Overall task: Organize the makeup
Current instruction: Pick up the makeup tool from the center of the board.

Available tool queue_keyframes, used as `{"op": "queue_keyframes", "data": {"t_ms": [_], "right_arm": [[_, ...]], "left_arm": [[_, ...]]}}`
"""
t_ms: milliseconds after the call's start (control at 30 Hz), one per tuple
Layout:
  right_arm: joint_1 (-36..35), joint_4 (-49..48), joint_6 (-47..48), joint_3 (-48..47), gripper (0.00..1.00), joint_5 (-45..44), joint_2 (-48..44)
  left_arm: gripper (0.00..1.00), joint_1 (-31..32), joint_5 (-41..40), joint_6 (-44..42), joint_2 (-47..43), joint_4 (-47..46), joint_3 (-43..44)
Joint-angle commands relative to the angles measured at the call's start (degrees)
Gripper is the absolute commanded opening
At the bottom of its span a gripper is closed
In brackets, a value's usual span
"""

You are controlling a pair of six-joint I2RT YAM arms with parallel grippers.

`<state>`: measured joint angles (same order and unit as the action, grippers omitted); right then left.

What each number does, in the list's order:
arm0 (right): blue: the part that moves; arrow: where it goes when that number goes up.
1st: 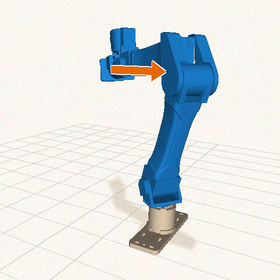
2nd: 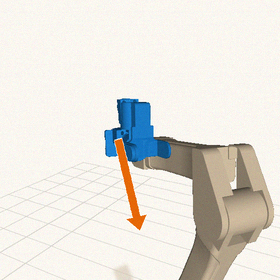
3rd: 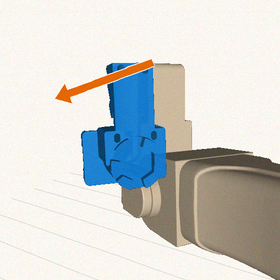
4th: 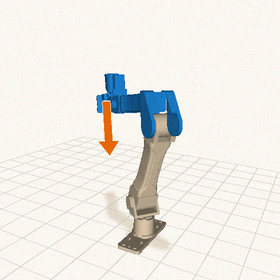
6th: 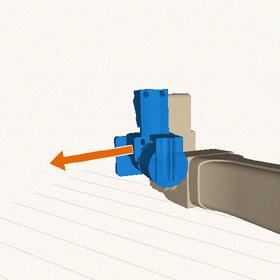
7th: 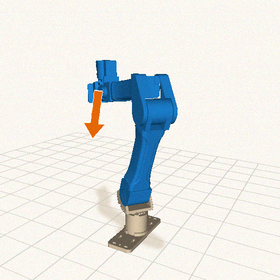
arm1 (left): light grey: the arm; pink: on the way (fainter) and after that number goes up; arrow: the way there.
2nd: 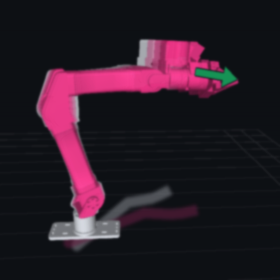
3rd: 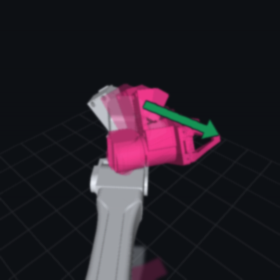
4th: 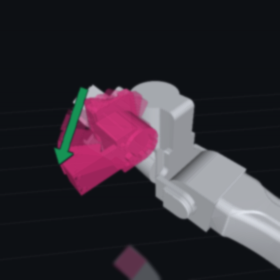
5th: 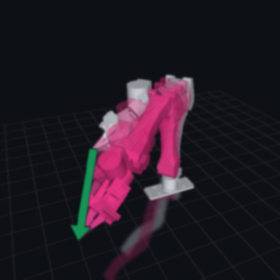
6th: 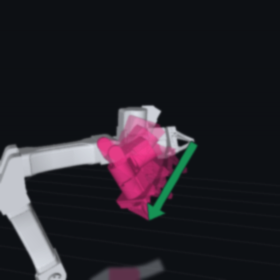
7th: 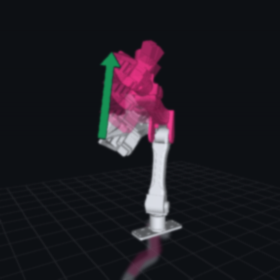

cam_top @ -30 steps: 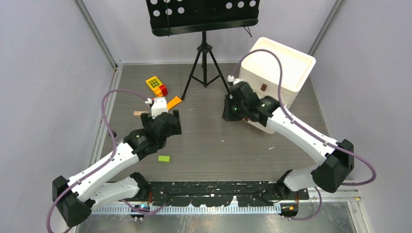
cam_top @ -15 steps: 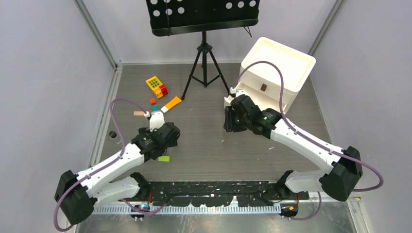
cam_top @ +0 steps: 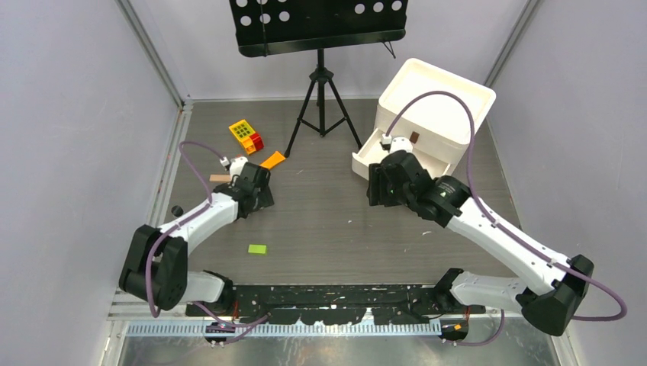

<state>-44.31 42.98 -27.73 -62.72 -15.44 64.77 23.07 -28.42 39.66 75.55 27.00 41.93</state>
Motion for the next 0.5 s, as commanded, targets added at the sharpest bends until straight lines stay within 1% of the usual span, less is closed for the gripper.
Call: {"op": "queue_keyframes", "data": {"t_ms": [0,100,300,467], "right_arm": [[-0.4,3.2,1.2,-4.0,0.59,-7.3,-3.0],[-0.3,3.8,1.3,-3.7,0.59,-8.1,-3.7],[-0.3,4.1,0.7,-2.6,0.59,-7.6,-3.8],[-0.3,4.4,0.4,-2.2,0.59,-7.9,-4.5]], "left_arm": [[1.00,-2.8,5.2,-3.3,2.4,-7.9,2.3],[1.00,-3.8,6.3,-4.0,4.2,-9.8,2.9],[1.00,-4.1,3.3,-5.3,9.0,-9.4,5.9],[1.00,-4.3,3.1,-4.1,10.9,-9.4,5.9]]}}
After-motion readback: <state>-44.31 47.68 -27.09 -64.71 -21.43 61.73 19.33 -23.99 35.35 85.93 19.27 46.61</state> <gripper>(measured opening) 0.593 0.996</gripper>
